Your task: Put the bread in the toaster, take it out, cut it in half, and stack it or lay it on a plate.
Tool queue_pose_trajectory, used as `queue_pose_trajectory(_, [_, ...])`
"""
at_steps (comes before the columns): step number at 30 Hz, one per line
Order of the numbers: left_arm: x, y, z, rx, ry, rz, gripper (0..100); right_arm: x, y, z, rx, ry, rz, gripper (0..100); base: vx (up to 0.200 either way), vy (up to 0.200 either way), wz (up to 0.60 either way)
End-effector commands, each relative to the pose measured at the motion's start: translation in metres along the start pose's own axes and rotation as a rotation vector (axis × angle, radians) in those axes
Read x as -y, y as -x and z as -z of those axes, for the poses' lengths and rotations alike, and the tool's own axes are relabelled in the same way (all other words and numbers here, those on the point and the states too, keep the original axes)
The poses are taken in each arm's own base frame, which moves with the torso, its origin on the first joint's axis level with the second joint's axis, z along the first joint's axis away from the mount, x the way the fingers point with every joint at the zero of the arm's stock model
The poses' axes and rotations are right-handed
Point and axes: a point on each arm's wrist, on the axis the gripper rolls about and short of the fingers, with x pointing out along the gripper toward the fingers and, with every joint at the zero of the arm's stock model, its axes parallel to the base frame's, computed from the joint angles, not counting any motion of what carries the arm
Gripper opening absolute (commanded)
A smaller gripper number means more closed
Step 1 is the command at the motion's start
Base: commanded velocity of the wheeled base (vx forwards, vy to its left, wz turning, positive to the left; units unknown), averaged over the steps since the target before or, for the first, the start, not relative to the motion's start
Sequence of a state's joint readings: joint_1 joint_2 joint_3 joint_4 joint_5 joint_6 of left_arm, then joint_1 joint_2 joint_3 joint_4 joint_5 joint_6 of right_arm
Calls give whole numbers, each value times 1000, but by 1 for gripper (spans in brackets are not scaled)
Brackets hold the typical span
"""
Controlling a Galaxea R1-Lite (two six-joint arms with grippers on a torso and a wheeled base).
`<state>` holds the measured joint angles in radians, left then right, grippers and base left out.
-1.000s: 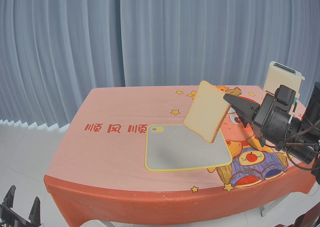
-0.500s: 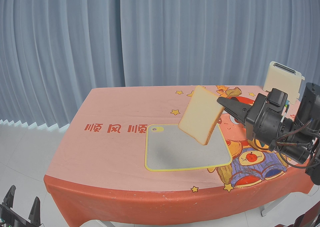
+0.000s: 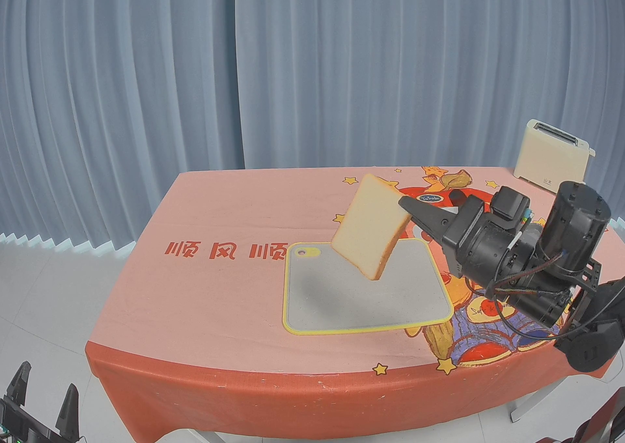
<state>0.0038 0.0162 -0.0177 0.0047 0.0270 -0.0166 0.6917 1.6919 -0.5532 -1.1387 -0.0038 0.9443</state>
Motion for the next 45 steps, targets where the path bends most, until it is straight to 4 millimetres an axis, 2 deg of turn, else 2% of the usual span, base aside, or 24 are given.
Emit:
queue_pose_trajectory(1, [0,0,5,0,0,-1,100,15,-10,11,-24,-17,49,0,0,0,0])
queue_pose_trajectory(8, [0,0,5,0,0,-1,100,29,-11,19,-52,-41,98,0,0,0,0])
queue_pose_trajectory(23, [0,0,5,0,0,-1,100,39,-21,22,-32,-50,91,0,0,0,0])
queue_pose_trajectory(29, [0,0,5,0,0,-1,100,59,-35,31,29,-42,83,0,0,0,0])
queue_pose_trajectory(38, [0,0,5,0,0,-1,100,75,-41,31,44,-40,118,0,0,0,0])
queue_pose_trajectory(42, [0,0,5,0,0,-1,100,85,-45,39,22,-42,148,0,0,0,0])
queue_pose_trajectory(45, [0,0,5,0,0,-1,100,85,-45,40,31,-40,132,0,0,0,0])
